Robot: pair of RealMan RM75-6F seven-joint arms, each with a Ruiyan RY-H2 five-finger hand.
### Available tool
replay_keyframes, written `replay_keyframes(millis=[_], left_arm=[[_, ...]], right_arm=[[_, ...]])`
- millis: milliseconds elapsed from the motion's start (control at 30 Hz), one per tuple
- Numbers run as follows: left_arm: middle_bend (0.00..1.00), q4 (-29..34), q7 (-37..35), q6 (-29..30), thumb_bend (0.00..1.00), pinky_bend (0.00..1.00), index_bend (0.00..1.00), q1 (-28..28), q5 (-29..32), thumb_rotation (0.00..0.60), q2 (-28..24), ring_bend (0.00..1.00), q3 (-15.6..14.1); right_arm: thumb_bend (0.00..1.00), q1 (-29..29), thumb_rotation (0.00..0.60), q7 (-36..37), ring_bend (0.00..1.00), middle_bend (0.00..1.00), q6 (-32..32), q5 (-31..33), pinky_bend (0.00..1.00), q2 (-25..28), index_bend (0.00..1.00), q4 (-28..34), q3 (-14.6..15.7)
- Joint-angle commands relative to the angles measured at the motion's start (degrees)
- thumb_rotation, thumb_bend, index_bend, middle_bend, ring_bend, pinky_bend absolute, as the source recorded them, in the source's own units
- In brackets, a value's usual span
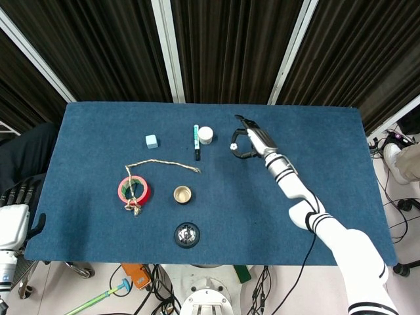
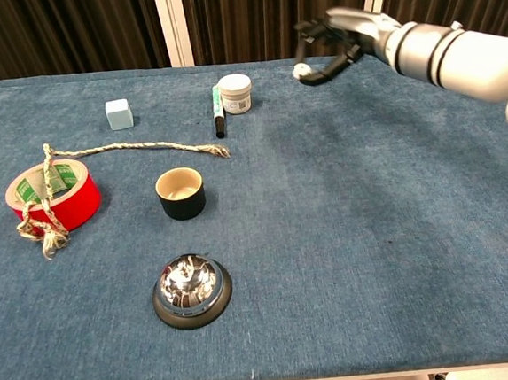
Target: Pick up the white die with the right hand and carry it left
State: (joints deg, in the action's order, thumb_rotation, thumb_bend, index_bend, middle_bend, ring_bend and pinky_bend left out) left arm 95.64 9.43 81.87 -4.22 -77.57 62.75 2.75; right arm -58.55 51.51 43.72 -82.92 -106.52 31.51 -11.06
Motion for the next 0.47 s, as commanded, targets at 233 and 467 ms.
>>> replay_keyframes(millis=[233, 467], left_arm=[[0.00, 0.4, -0.7, 0.2, 0.42, 0.10, 0.04, 0.4, 0.5, 0.600, -0.4, 0.01, 0.0], [0.00, 0.6, -0.9, 0.2, 0.42, 0.09, 0.04, 0.6, 0.9, 0.600, -0.6, 0.01, 0.1]], right_arm=[[0.54, -1.7, 0.600, -7.4, 0.11, 0.04, 4.2, 5.6, 0.09, 5.8, 0.74, 15.0, -7.6], [0.54, -1.1, 0.600, -7.1, 0.11, 0.04, 4.7, 7.6, 0.10, 7.1, 0.75, 17.4, -9.5]])
